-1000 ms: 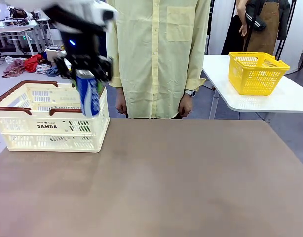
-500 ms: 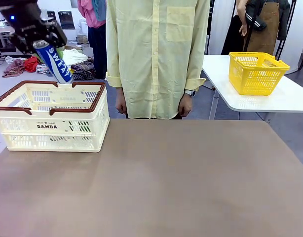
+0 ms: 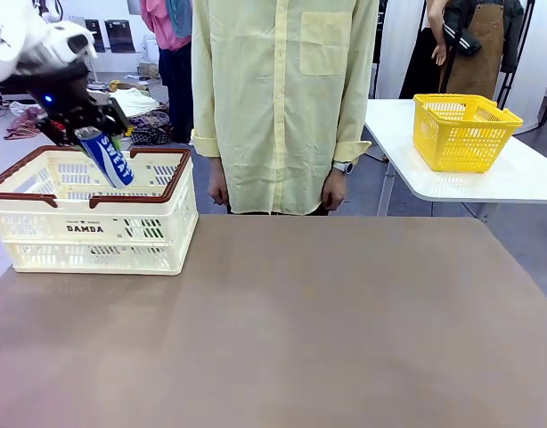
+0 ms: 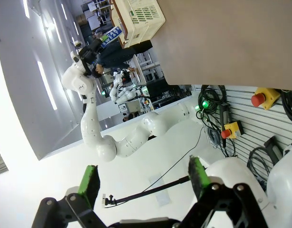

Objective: Place the drinks into the Shopping basket.
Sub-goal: Pick up one drink and place it into the Shopping basket.

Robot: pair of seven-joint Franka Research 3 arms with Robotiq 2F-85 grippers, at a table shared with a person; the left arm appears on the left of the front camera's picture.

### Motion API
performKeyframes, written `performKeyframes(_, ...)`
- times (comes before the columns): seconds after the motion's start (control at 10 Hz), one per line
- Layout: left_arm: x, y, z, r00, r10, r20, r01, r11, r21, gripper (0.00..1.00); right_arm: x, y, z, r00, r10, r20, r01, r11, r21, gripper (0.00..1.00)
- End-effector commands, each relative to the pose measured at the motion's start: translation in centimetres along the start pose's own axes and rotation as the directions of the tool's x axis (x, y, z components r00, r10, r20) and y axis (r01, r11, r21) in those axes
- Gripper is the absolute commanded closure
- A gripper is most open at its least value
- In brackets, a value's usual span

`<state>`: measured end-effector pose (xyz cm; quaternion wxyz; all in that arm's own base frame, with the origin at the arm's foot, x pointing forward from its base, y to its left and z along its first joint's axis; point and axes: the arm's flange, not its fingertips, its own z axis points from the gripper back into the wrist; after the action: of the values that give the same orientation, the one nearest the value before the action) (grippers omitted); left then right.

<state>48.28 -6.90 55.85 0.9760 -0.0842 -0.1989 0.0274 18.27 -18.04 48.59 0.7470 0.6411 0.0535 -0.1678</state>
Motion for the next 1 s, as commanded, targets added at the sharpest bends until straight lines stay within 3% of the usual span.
performKeyframes(0.0, 1.1, 0.1, -1.5, 1.000, 0.003, -0.029, -0.001, 0.999, 0.036, 1.00, -0.2, 0.7, 0.1, 1.000, -0.017, -0.001, 0.017, 1.000, 0.016, 0.00)
performKeyframes(0.9, 2.2, -0.2, -7.9, 0.980, 0.006, -0.197, 0.012, 0.996, 0.088, 1.00, -0.2, 0.7, 0.1, 1.000, -0.017, -0.001, 0.017, 1.000, 0.016, 0.00)
